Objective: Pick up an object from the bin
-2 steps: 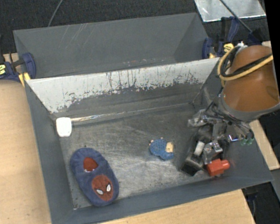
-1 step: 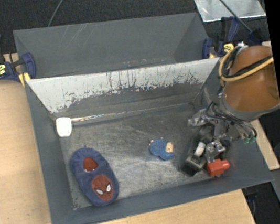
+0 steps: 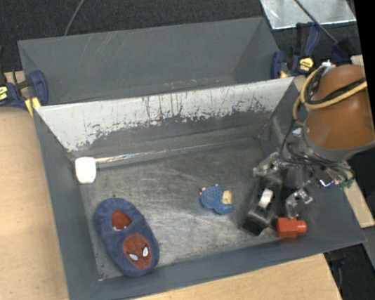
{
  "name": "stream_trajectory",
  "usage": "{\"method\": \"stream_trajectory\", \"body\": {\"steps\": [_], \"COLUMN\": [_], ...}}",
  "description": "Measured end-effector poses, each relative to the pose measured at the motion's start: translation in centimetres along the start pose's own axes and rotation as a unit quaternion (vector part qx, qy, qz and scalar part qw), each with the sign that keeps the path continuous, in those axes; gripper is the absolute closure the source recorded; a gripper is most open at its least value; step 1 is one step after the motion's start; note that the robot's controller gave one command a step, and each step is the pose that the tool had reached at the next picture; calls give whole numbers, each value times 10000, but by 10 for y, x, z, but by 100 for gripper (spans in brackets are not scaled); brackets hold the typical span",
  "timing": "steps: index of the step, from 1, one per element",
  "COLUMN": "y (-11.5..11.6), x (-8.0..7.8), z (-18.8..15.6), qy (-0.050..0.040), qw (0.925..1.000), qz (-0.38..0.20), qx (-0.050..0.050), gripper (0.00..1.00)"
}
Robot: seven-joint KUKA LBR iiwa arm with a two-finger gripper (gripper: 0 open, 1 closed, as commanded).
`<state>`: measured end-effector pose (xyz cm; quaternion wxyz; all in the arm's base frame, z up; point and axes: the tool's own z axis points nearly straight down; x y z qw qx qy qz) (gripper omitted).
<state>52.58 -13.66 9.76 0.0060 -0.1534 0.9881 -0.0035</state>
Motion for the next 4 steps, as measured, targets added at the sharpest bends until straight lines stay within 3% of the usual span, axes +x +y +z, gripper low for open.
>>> {"method": "stream_trajectory", "body": {"steps": [1,2,3,4], "y": [2,-6,1,0], "x": [-2,-2,-4,-4], "z": [0,-52,-69,-121], "qy": [-26,36,48,37], "qw": [10000,10000,10000,9995], "qz": [-5,-36,34,296], "qx": [-6,-31,-41,-31], "gripper": [100,100,100,100]}}
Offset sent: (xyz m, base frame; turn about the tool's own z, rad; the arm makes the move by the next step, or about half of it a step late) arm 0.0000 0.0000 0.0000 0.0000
